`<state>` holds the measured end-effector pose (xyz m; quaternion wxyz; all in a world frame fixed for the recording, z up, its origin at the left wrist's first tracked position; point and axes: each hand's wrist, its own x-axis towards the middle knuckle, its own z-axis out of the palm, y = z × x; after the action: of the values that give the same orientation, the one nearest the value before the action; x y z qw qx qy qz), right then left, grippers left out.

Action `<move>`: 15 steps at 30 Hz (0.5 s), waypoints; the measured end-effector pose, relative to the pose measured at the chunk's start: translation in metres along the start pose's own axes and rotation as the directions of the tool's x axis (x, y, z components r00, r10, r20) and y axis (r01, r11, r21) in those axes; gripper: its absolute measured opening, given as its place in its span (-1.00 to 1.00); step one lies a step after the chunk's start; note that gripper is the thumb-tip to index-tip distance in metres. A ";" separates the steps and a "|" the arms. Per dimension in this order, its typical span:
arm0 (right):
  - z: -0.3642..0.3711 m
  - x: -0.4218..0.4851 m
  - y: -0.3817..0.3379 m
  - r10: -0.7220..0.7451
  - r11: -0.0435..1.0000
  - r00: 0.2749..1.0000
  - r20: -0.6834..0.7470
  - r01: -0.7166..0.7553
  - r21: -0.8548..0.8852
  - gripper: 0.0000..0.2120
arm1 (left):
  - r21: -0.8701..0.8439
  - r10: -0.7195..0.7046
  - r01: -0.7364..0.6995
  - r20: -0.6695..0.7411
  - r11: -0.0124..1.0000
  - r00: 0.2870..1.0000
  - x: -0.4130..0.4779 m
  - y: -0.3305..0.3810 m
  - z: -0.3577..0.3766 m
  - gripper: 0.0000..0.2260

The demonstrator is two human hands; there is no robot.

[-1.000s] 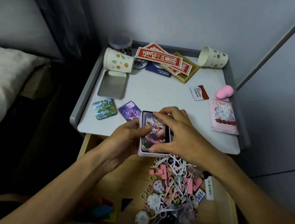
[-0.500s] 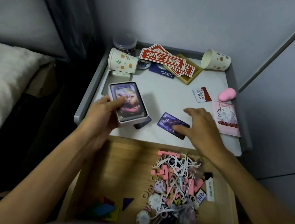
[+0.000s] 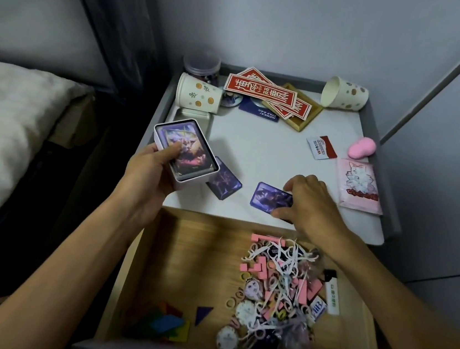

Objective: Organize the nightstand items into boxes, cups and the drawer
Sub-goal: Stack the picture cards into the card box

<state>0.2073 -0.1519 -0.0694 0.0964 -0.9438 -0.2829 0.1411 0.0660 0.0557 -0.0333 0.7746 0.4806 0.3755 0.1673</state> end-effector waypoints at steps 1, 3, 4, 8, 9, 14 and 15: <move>0.000 0.000 0.000 -0.003 1.000 1.000 0.003 0.003 -0.001 -0.44 | 0.005 -0.001 0.001 0.000 1.000 1.000 -0.001 0.000 0.001 -0.75; 0.000 -0.002 -0.001 -0.029 1.000 1.000 -0.001 0.029 0.006 -0.42 | 0.014 -0.004 0.004 -0.003 1.000 1.000 -0.001 -0.001 0.003 -0.75; 0.001 -0.004 -0.001 -0.054 0.998 0.999 -0.009 0.054 0.012 -0.40 | 0.014 -0.006 0.006 -0.004 1.000 1.000 -0.001 -0.002 0.003 -0.74; 0.003 -0.020 0.006 -0.237 0.971 0.971 -0.041 0.235 -0.044 -0.37 | 0.007 -0.014 0.014 0.002 1.000 1.000 -0.002 -0.002 0.004 -0.73; 0.005 -0.026 0.007 -0.273 0.960 0.961 -0.034 0.270 -0.069 -0.37 | 0.006 -0.014 0.014 0.004 1.000 1.000 -0.001 -0.001 0.004 -0.73; 0.020 -0.041 0.011 -0.388 0.879 0.921 -0.026 0.362 -0.309 -0.28 | 0.014 -0.016 0.015 0.023 1.000 1.000 -0.002 -0.001 0.009 -0.70; 0.021 -0.041 0.012 -0.396 0.868 0.917 -0.036 0.362 -0.340 -0.32 | 0.015 -0.019 0.019 0.024 1.000 1.000 -0.002 -0.001 0.010 -0.70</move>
<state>0.1734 -0.1825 -0.0832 -0.0208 -0.8786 -0.4766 0.0210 0.0719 0.0478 -0.0312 0.7770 0.4847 0.3720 0.1513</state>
